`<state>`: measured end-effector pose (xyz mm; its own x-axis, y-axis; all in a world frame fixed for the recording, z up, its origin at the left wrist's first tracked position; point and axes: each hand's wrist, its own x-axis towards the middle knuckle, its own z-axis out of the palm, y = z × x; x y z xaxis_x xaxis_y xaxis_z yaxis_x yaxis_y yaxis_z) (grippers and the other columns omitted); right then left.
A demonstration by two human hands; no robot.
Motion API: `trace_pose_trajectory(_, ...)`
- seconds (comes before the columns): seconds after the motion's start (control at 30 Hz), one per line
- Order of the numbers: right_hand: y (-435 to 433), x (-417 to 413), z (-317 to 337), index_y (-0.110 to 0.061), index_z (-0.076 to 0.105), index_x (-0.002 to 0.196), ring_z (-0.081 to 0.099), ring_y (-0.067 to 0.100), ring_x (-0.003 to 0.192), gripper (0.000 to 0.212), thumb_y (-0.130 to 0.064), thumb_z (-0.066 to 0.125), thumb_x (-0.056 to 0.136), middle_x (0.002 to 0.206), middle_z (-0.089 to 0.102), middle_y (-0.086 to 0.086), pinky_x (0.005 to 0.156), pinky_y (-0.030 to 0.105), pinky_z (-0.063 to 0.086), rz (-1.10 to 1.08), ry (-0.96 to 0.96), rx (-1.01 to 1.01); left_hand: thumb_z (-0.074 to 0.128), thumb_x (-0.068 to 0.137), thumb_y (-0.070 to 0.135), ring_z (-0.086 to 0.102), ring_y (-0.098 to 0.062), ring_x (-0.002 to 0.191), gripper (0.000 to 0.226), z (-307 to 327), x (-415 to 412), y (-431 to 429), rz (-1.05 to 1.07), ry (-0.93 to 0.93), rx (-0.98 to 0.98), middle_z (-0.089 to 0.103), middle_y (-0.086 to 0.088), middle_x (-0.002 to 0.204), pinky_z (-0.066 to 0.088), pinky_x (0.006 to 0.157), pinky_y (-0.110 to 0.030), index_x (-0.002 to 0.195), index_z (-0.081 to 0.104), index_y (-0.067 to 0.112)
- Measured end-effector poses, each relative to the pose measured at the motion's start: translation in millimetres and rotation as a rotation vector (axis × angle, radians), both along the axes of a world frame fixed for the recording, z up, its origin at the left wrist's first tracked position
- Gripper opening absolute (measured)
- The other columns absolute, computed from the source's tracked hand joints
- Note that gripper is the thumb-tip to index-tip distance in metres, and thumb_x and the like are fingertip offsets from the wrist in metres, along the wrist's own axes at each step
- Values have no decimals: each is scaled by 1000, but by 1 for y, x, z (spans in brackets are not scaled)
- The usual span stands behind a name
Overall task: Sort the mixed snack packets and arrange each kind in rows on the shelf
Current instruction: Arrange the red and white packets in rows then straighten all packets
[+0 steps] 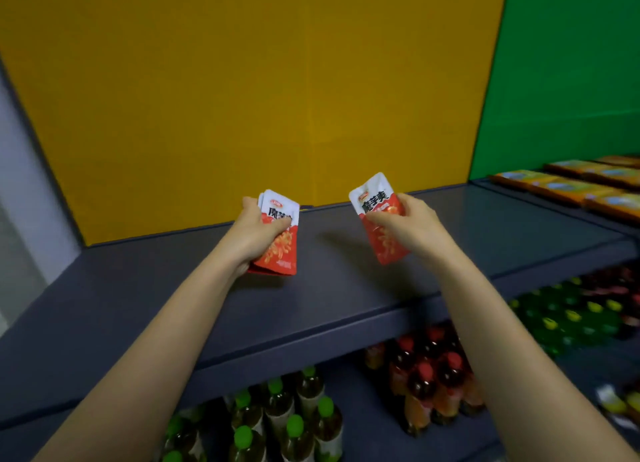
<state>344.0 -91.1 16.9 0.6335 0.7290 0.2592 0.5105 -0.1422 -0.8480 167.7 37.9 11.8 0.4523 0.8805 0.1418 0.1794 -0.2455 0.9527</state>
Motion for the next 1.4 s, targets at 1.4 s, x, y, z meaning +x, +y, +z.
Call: trace_pose_trajectory(1.4,-627,503,-171,-12,64,104,64,19,74,19,-18,64,86,86,69,5,66,29,51,-1073,512,349,60,88,19,65,-27,82,32,-168,708,-474,-984,145,-331,64,-14,104,54,71,-37,116,48,11)
